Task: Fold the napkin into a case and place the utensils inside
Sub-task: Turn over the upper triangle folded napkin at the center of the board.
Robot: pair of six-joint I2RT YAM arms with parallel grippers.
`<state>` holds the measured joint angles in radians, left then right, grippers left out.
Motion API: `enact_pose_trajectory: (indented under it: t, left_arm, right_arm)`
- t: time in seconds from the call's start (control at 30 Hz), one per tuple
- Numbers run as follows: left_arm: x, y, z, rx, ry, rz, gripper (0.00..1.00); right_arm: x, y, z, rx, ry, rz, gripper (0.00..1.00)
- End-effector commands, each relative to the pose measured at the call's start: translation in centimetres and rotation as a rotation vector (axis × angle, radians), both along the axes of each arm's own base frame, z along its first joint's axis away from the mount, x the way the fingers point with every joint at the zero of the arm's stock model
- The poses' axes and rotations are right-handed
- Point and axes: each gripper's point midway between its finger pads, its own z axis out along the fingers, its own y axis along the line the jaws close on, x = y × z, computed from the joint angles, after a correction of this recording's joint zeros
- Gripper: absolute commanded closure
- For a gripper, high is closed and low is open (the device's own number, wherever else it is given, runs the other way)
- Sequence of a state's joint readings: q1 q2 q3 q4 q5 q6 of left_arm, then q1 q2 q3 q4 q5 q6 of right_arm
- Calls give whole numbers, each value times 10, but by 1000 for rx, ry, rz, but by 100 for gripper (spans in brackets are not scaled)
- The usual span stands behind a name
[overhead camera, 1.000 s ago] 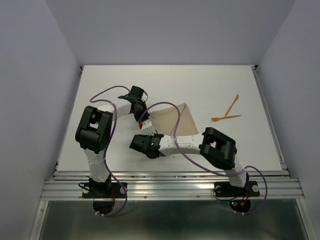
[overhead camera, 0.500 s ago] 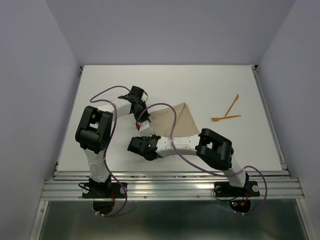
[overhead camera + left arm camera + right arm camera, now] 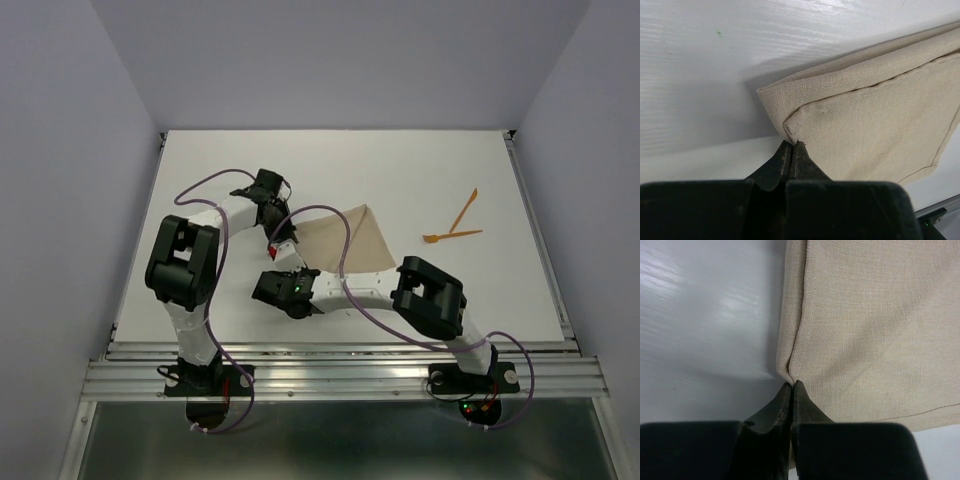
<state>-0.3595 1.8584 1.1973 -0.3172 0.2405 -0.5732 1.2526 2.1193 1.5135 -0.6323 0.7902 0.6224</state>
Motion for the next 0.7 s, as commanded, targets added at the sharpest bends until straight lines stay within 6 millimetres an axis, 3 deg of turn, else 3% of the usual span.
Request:
enact_pose_trajectory:
  t: [0.0,0.23,0.3,0.33,0.4,0.43,0.53,0.57,0.63,0.67]
  left_arm:
    - [15,21,60,-25,-110,20,100]
    - [26,67,118,-37,-222,106,100]
    - [29,90,129,-32,-236,153,100]
    - [30,98,146,-35,-274,164,100]
    - [31,124,161,-24,-295,219,100]
    - [32,134,182,-17,-345,239,100]
    - [28,175,211,39,-403,344,100]
    - [26,186,236,58,-467,377,100]
    - [20,204,266,90,-527,423,100]
    - [16,212,280,116,-560,452,100]
  right_arm:
    - [3,42,51,166,-15,53,99]
    - [-3,101,94,352,46,173,99]
    - [-4,121,111,408,60,214,99]
    - [-6,129,109,421,76,230,99]
    - [-10,147,120,474,95,278,99]
    - [-16,163,134,533,125,326,99]
    - [-24,189,137,580,178,394,99]
    - [-25,201,157,630,169,421,99]
    - [-33,216,162,672,210,476,99]
    - [-35,224,183,721,201,501,99]
